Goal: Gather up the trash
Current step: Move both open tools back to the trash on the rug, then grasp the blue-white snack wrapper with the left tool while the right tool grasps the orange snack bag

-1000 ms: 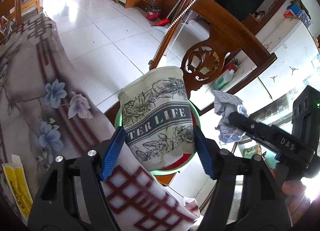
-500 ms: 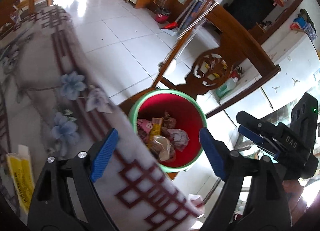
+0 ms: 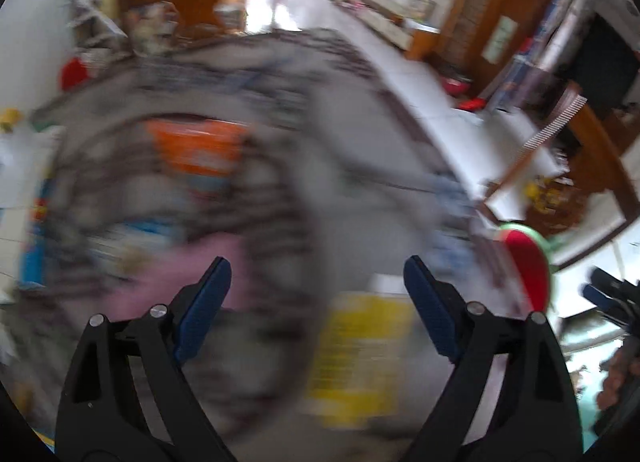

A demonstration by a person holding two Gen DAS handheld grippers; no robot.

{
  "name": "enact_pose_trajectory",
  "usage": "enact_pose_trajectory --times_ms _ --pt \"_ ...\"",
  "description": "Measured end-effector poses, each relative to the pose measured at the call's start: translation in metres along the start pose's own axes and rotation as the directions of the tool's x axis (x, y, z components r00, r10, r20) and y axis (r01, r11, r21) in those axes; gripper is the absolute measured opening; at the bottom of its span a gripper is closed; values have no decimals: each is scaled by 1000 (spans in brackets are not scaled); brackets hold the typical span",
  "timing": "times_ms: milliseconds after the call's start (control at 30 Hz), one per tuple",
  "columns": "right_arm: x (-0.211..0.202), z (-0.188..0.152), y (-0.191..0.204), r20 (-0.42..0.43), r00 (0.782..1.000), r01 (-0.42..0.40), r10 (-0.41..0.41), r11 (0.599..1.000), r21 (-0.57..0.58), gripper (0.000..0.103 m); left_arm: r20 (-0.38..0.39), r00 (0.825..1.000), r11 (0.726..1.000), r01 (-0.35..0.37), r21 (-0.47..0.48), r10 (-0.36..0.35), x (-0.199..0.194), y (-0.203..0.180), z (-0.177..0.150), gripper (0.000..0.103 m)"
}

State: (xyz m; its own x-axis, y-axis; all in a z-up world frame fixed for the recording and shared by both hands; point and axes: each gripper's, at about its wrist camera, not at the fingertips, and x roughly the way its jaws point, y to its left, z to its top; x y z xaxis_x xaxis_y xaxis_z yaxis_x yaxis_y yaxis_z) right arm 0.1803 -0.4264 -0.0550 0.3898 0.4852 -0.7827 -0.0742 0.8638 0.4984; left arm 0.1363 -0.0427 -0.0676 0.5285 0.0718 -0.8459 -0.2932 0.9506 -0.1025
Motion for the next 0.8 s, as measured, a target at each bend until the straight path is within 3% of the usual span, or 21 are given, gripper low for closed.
enact_pose_trajectory --times_ms 167,300,367,467,500,533,567,700,800 --pt "21 -24 43 -42 999 -32 31 999 -38 76 -79 990 993 -117 -19 115 16 108 23 86" --pt "35 -43 72 -68 997 -47 43 997 -58 76 -178 972 988 -148 35 151 52 147 23 85" --pt "38 -51 84 -74 996 -46 40 996 -70 76 -234 965 992 -107 69 121 71 152 18 84" --pt "38 -60 95 -75 997 -42 37 996 -77 76 -303 949 994 -61 91 86 86 153 5 73" --pt "37 -62 98 -70 997 -39 33 996 -79 76 -312 948 996 -33 77 55 87 152 0 63" --pt "37 -63 101 -66 997 -34 29 996 -80 76 -319 947 998 -11 62 30 86 152 -5 43" --pt "37 -63 104 -62 998 -29 24 997 -77 76 -321 947 999 12 48 4 84 150 -11 38" --pt "44 -59 120 -61 998 -20 15 996 -89 76 -266 959 995 95 -30 -100 63 147 -31 33" --pt "60 -52 148 -86 996 -29 16 989 -148 76 -220 967 990 109 -94 -127 43 148 -48 30"
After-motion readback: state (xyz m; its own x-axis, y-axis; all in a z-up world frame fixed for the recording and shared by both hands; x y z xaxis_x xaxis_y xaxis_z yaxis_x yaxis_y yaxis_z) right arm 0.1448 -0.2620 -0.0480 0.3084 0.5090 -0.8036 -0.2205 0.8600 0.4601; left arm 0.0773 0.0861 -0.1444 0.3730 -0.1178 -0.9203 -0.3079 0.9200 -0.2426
